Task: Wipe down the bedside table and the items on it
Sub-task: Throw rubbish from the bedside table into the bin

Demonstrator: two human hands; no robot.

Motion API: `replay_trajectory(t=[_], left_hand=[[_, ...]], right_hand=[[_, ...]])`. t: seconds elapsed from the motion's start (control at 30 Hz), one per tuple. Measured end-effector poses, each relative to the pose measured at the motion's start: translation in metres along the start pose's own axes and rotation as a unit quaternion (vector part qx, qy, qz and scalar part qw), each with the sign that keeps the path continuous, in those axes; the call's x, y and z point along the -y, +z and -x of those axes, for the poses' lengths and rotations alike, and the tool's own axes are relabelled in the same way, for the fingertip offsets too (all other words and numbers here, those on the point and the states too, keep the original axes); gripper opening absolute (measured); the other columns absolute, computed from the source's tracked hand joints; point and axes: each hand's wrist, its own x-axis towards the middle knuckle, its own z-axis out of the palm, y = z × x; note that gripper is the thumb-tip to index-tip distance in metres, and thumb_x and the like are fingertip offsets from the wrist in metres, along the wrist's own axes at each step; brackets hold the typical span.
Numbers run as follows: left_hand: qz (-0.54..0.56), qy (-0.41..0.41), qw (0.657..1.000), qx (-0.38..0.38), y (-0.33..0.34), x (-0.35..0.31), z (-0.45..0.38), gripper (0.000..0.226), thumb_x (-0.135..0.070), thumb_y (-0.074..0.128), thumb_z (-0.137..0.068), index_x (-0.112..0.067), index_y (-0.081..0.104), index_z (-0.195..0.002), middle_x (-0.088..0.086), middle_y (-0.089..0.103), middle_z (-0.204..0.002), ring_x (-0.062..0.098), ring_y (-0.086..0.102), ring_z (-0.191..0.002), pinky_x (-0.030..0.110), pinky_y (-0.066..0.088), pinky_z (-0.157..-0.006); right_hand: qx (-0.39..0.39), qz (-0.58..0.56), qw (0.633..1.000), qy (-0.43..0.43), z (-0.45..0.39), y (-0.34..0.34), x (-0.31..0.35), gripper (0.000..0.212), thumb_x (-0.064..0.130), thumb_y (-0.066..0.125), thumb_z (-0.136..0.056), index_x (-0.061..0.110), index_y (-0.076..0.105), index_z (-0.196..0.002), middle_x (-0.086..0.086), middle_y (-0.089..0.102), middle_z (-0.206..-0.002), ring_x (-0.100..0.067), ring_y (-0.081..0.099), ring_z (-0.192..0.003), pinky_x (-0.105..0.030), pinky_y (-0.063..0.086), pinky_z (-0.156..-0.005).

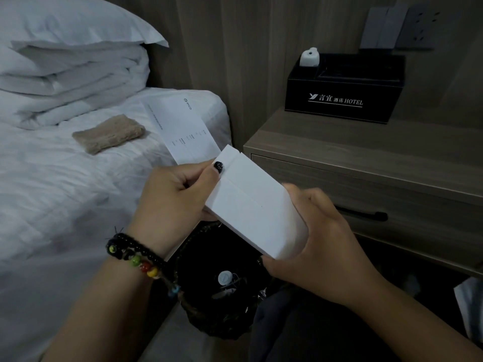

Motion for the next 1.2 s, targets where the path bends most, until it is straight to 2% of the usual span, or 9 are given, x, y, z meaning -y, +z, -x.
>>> replay_trajectory(t=[0.27, 0.37, 0.57, 0.73, 0.8, 0.87, 0.97, 1.07, 1.2], left_hand=[[-0.004, 0.030, 0.999, 0.040, -0.001, -0.002, 0.002, 0.022, -0.023, 0.054, -0.093, -0.018, 0.074, -0.100, -0.007, 0.076, -0.087, 0.010, 0.072, -0.085, 0.024, 0.058, -0.064], [-0.062, 0.091, 0.992, 0.056, -0.003, -0.003, 0.003, 0.026, -0.039, 0.053, -0.090, -0.033, 0.071, -0.108, -0.017, 0.073, -0.096, 0.004, 0.068, -0.096, 0.030, 0.059, -0.078], [-0.147, 0.184, 0.971, 0.052, -0.005, 0.006, 0.004, 0.030, -0.034, 0.060, -0.088, -0.032, 0.067, -0.117, -0.021, 0.066, -0.117, -0.001, 0.061, -0.110, 0.037, 0.056, -0.087], [-0.268, 0.232, 0.934, 0.047, -0.008, 0.011, 0.003, 0.033, -0.032, 0.058, -0.089, -0.023, 0.068, -0.119, -0.021, 0.062, -0.106, -0.015, 0.057, -0.099, 0.004, 0.042, -0.082], [-0.257, 0.218, 0.939, 0.058, -0.012, 0.013, 0.001, 0.032, -0.031, 0.060, -0.088, -0.023, 0.069, -0.118, -0.022, 0.063, -0.108, -0.014, 0.057, -0.102, 0.007, 0.044, -0.086], [-0.150, 0.158, 0.974, 0.058, -0.017, 0.015, -0.001, 0.034, -0.033, 0.067, -0.085, -0.023, 0.068, -0.118, -0.012, 0.069, -0.114, 0.002, 0.063, -0.109, 0.027, 0.052, -0.090], [0.013, 0.012, 0.999, 0.037, -0.021, 0.014, 0.002, 0.042, -0.031, 0.069, -0.074, -0.020, 0.069, -0.115, -0.005, 0.074, -0.103, 0.015, 0.070, -0.095, 0.031, 0.060, -0.071], [0.008, -0.059, 0.998, 0.013, -0.028, 0.017, 0.004, 0.038, -0.030, 0.068, -0.070, -0.019, 0.071, -0.106, 0.001, 0.076, -0.093, 0.016, 0.073, -0.084, 0.031, 0.060, -0.066], [-0.056, -0.094, 0.992, -0.066, -0.044, 0.032, -0.003, 0.033, -0.025, 0.079, -0.069, -0.018, 0.070, -0.100, 0.002, 0.076, -0.083, 0.015, 0.073, -0.074, 0.029, 0.060, -0.062]], right_hand=[[-0.011, -0.005, 1.000, -0.007, -0.001, 0.000, -0.001, 0.085, 0.042, 0.081, -0.055, 0.050, 0.031, -0.123, 0.024, 0.034, -0.107, 0.002, 0.042, -0.105, -0.008, 0.041, -0.080], [-0.020, -0.010, 1.000, -0.005, -0.002, -0.003, 0.001, 0.085, 0.043, 0.080, -0.054, 0.048, 0.031, -0.122, 0.025, 0.034, -0.109, 0.008, 0.040, -0.107, 0.000, 0.036, -0.078], [-0.037, 0.052, 0.998, -0.014, 0.001, -0.003, 0.002, 0.095, 0.056, 0.068, -0.051, 0.036, 0.028, -0.135, 0.018, 0.033, -0.106, -0.005, 0.044, -0.101, -0.023, 0.047, -0.080], [-0.032, 0.073, 0.997, -0.016, 0.003, 0.000, 0.005, 0.094, 0.052, 0.070, -0.054, 0.029, 0.034, -0.137, 0.014, 0.035, -0.107, -0.012, 0.050, -0.099, -0.036, 0.052, -0.079], [-0.011, 0.066, 0.998, -0.009, 0.002, 0.000, 0.008, 0.093, 0.047, 0.075, -0.054, 0.034, 0.033, -0.136, 0.017, 0.034, -0.107, -0.010, 0.048, -0.100, -0.034, 0.051, -0.082], [0.005, 0.048, 0.999, -0.008, -0.003, 0.000, 0.012, 0.089, 0.043, 0.077, -0.054, 0.039, 0.032, -0.131, 0.018, 0.034, -0.107, -0.009, 0.047, -0.102, -0.030, 0.048, -0.085], [0.014, 0.054, 0.998, -0.034, -0.016, 0.000, 0.017, 0.090, 0.042, 0.075, -0.058, 0.040, 0.026, -0.133, 0.019, 0.034, -0.113, -0.007, 0.042, -0.109, -0.028, 0.039, -0.095], [0.036, 0.086, 0.994, -0.064, -0.032, 0.014, 0.013, 0.100, 0.047, 0.072, -0.061, 0.038, 0.018, -0.144, 0.017, 0.034, -0.127, -0.008, 0.035, -0.120, -0.029, 0.025, -0.102], [0.118, 0.070, 0.989, -0.054, -0.054, 0.051, -0.004, 0.112, 0.049, 0.076, -0.063, 0.038, 0.005, -0.149, 0.013, 0.028, -0.139, -0.015, 0.028, -0.132, -0.037, 0.023, -0.112]])
